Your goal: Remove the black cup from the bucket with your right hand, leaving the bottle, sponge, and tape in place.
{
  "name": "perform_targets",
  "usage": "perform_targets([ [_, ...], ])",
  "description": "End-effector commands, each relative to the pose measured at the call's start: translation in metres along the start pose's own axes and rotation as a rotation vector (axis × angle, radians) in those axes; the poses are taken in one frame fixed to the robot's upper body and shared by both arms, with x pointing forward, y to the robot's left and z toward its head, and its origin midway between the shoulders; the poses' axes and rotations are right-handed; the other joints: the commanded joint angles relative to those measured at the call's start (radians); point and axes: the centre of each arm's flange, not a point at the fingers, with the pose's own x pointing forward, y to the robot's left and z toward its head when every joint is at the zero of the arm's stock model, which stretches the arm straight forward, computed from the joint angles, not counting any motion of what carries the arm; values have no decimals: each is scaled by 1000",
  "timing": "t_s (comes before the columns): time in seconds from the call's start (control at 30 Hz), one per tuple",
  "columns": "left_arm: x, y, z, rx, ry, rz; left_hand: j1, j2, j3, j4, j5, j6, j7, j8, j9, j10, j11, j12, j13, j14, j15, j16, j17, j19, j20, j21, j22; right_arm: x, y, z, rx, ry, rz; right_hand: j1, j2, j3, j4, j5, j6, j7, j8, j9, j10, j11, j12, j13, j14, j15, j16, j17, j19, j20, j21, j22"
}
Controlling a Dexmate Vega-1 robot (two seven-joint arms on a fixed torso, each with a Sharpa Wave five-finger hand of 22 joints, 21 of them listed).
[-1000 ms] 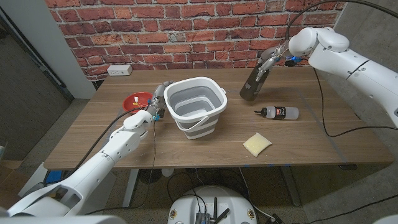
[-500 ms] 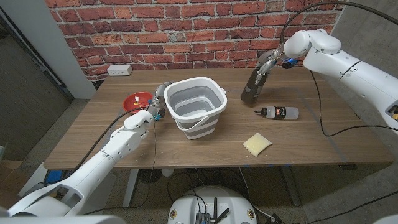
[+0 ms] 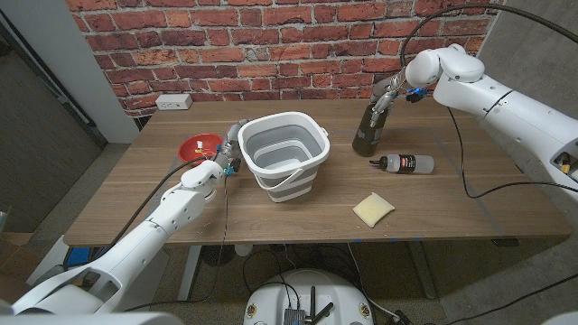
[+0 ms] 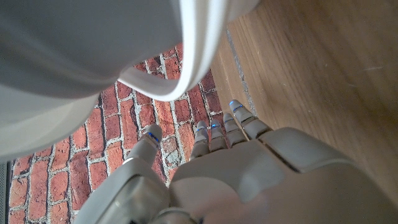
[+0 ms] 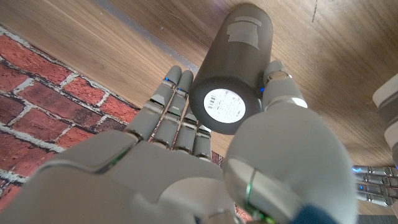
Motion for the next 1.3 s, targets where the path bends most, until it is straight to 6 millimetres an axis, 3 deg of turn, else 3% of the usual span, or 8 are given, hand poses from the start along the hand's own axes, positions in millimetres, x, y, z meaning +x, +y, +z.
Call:
perform_targets([
  [0.03,0,-2,-4,-13,7,-8,-9,50,7,5,-1,6,3,3,5,10,1,0,2,7,-2,2,2,8,-37,-4,4,5,3,5,-48,30,14,35,57,-1,5,0,101,-103,23,5,72,-76,7,4,-5,-125,-1,1,-3,-7,0,3],
  [1.3,0,-4,-8,-19,18,-9,-10,55,10,10,-1,6,6,3,5,10,1,0,3,9,-2,2,2,11,-34,-4,4,11,9,14,-93,63,45,28,48,-16,-3,-18,18,-85,-12,6,-12,-63,-28,21,-62,-89,-27,17,-28,13,-9,3],
])
